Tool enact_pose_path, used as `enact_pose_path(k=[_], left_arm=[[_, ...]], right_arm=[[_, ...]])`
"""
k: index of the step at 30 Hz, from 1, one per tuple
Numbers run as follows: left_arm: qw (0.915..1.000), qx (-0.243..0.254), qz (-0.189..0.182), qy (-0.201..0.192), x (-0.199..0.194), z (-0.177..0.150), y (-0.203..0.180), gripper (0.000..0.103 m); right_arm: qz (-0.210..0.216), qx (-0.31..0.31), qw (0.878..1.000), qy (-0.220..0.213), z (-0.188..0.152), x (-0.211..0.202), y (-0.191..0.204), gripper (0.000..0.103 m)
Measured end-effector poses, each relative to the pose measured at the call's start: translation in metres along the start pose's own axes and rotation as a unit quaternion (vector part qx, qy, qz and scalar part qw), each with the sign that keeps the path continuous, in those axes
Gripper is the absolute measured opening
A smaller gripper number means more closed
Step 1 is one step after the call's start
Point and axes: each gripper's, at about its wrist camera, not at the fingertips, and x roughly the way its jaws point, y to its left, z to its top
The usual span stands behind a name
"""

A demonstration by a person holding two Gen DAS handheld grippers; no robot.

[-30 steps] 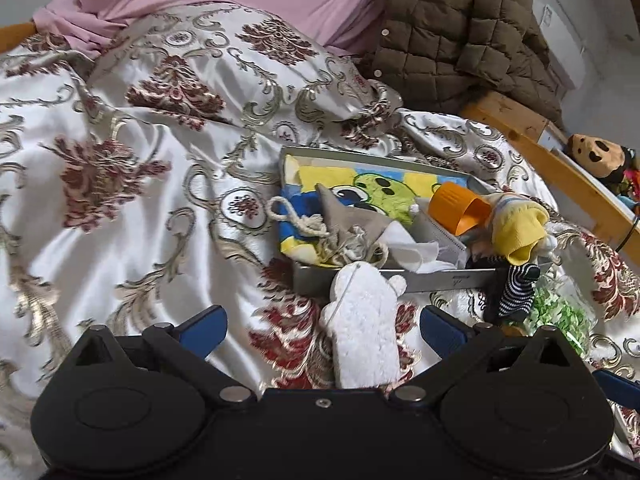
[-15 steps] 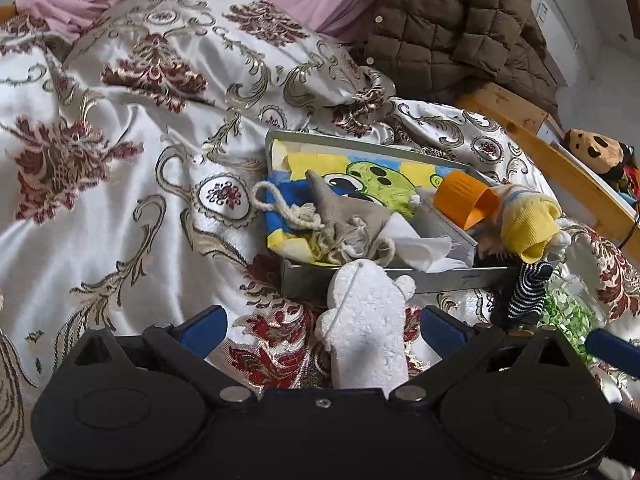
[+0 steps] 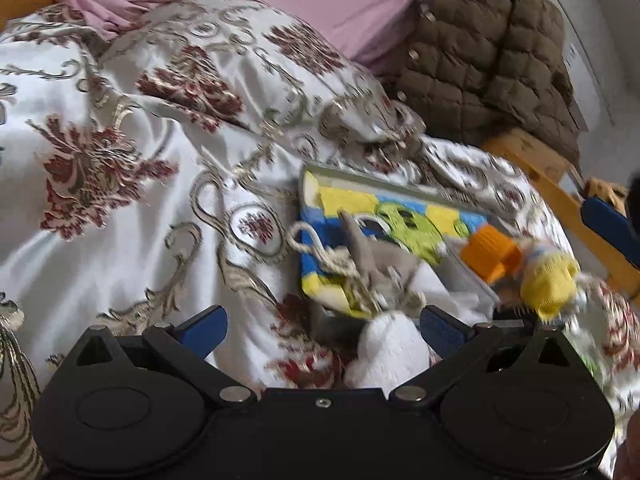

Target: Organize soft objects

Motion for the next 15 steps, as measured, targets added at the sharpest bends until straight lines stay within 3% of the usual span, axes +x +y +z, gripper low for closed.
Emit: enact_pose_path(k=[9, 15], left_arm=[[0.9993, -0.032, 0.008, -0.017, 0.012, 0.003, 0.011, 0.102], [0.9981, -0.059, -0.001, -0.018, 0.02, 0.007, 0.015, 0.102]], right_arm=[[0.031, -0.013, 0.999, 0.003, 0.006, 0.039, -0.018, 0.102], [0.058, 0.003, 0.998, -0.023, 0.007, 0.061, -0.035, 0.102]])
